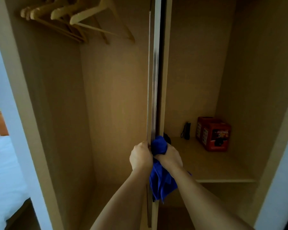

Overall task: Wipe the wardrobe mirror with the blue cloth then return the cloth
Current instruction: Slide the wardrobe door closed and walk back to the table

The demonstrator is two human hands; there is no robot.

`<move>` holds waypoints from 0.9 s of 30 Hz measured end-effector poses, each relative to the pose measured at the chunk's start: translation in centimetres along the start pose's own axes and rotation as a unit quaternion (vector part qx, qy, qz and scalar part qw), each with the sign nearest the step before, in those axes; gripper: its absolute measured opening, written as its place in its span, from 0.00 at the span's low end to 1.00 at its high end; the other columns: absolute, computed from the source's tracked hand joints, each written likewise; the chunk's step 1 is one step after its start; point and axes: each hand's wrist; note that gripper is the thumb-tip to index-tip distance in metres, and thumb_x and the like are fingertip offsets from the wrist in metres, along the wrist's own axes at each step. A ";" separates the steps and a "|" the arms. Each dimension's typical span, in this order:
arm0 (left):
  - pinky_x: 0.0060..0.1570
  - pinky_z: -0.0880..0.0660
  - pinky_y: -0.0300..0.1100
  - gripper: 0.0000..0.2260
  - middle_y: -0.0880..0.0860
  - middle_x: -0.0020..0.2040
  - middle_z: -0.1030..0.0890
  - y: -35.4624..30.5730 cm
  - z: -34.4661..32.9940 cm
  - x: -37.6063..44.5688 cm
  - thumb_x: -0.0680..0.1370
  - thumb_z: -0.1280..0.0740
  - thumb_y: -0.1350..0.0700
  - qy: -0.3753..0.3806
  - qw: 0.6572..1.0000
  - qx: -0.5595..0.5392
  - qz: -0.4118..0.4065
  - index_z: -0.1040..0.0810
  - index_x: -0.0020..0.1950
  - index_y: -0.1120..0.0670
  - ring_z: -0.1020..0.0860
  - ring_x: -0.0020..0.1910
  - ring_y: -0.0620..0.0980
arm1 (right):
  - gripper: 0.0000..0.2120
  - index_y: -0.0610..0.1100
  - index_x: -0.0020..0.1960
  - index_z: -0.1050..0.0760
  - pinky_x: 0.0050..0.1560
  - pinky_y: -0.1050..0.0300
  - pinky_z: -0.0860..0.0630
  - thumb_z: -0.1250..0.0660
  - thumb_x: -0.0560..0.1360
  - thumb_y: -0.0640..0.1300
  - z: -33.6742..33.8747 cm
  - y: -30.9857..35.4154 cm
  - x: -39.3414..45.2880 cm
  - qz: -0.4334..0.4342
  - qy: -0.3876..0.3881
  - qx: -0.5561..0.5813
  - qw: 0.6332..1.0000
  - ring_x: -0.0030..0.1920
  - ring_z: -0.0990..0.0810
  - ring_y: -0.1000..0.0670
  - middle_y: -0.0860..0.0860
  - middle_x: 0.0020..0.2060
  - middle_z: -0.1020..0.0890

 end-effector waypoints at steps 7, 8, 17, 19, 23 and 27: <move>0.32 0.32 0.41 0.07 0.50 0.38 0.25 0.0 -0.7 2.1 0.79 0.42 0.61 0.005 1.000 0.015 0.000 0.27 0.43 0.53 0.25 0.36 0.49 | 0.13 0.49 0.52 0.28 0.44 0.51 0.22 0.33 0.71 0.52 -0.9 0.4 2.1 -0.010 -0.029 -0.058 0.998 0.43 0.22 0.48 0.50 0.46 0.22; 0.32 0.32 0.40 0.07 0.50 0.38 0.25 0.0 -0.8 2.4 0.79 0.42 0.61 0.006 1.000 0.017 0.001 0.27 0.43 0.53 0.26 0.35 0.49 | 0.14 0.49 0.53 0.28 0.46 0.49 0.22 0.33 0.71 0.53 -1.2 0.5 2.4 -0.016 -0.035 -0.063 0.997 0.43 0.22 0.47 0.49 0.47 0.22; 0.33 0.32 0.40 0.10 0.50 0.41 0.22 0.1 -1.4 4.3 0.79 0.43 0.60 0.032 0.999 -0.012 0.015 0.22 0.49 0.54 0.26 0.36 0.47 | 0.25 0.44 0.62 0.35 0.57 0.44 0.27 0.32 0.72 0.54 -3.3 0.9 4.1 -0.068 -0.100 -0.079 0.989 0.56 0.24 0.43 0.47 0.56 0.25; 0.33 0.32 0.39 0.11 0.49 0.41 0.23 0.1 -1.5 4.4 0.79 0.44 0.59 0.038 0.999 -0.015 0.017 0.22 0.52 0.54 0.26 0.37 0.47 | 0.26 0.43 0.62 0.36 0.58 0.44 0.28 0.32 0.72 0.56 -3.8 0.9 4.5 -0.074 -0.106 -0.078 0.988 0.57 0.24 0.43 0.46 0.58 0.25; 0.35 0.30 0.42 0.09 0.50 0.46 0.22 0.1 -1.2 4.5 0.80 0.44 0.59 0.039 0.999 0.000 0.002 0.29 0.58 0.52 0.26 0.38 0.48 | 0.25 0.43 0.63 0.36 0.58 0.44 0.28 0.32 0.73 0.53 -4.2 1.0 5.1 -0.080 -0.122 -0.095 0.985 0.57 0.24 0.43 0.46 0.58 0.25; 0.40 0.28 0.44 0.12 0.51 0.56 0.26 0.8 -1.0 4.4 0.79 0.42 0.60 0.008 0.981 0.112 -0.159 0.33 0.63 0.51 0.25 0.49 0.50 | 0.16 0.45 0.61 0.34 0.57 0.47 0.27 0.36 0.76 0.48 -4.2 1.0 5.4 -0.048 -0.137 -0.171 0.975 0.54 0.23 0.45 0.47 0.55 0.24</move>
Point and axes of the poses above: each hand's wrist, its own x-axis towards the middle knuckle, its own z-axis out of the back of the hand, y = z × x
